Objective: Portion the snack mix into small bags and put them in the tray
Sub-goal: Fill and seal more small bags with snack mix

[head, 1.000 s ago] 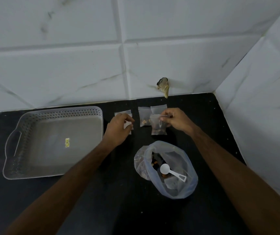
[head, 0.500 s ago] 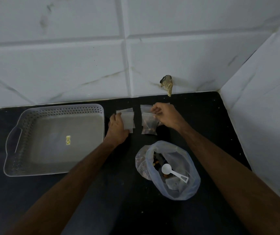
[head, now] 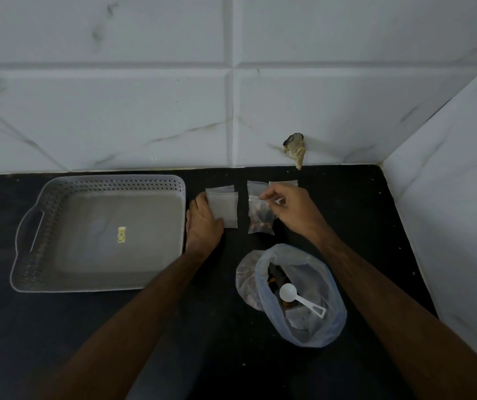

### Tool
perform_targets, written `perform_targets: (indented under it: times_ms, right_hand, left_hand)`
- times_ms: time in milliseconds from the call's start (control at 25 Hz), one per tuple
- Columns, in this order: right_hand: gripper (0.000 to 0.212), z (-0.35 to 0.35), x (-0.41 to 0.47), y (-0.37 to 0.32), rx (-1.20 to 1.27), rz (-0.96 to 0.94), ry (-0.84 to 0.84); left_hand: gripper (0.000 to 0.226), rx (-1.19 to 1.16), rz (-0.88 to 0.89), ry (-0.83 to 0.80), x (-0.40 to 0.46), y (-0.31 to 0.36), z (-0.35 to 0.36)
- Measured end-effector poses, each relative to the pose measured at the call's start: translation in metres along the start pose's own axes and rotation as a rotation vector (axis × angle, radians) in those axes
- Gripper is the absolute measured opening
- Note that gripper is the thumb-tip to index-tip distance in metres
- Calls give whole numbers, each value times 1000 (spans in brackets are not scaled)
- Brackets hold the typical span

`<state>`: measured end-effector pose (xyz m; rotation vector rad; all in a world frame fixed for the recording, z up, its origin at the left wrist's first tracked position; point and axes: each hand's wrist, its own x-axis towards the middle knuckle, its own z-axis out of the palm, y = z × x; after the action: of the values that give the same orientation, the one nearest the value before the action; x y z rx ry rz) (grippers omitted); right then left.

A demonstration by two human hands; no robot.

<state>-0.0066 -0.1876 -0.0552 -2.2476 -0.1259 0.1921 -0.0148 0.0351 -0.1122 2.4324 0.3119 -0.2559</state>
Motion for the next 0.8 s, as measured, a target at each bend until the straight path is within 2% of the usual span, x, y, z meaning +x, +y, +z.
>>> perform_targets:
  times_ms: [120,240,440,640,720,800]
  right_hand:
    - [25,5,-2,-3,-14,22,-68]
    - [23,7,-2,-7,-10,32,-106]
    - [19,7,-8,-6,65,79,-116]
    - [17,-4,-13,-12,148,123,-38]
    - [17,-9,-23,-24,195,143,-13]
    - [24,-11,-39,-42,317,158,-56]
  left_hand:
    - [81,-22,-12,-16,0,0,2]
    - [81,-144,-83,-63,3,-3,4]
    - [62,-256,-143,-30,-4,0,-3]
    - [45,-397,-8,-101,-42,18,-31]
    - [38,-495,81,-183,-63,18,-46]
    - [35,-609,134,-292,-83,18,-60]
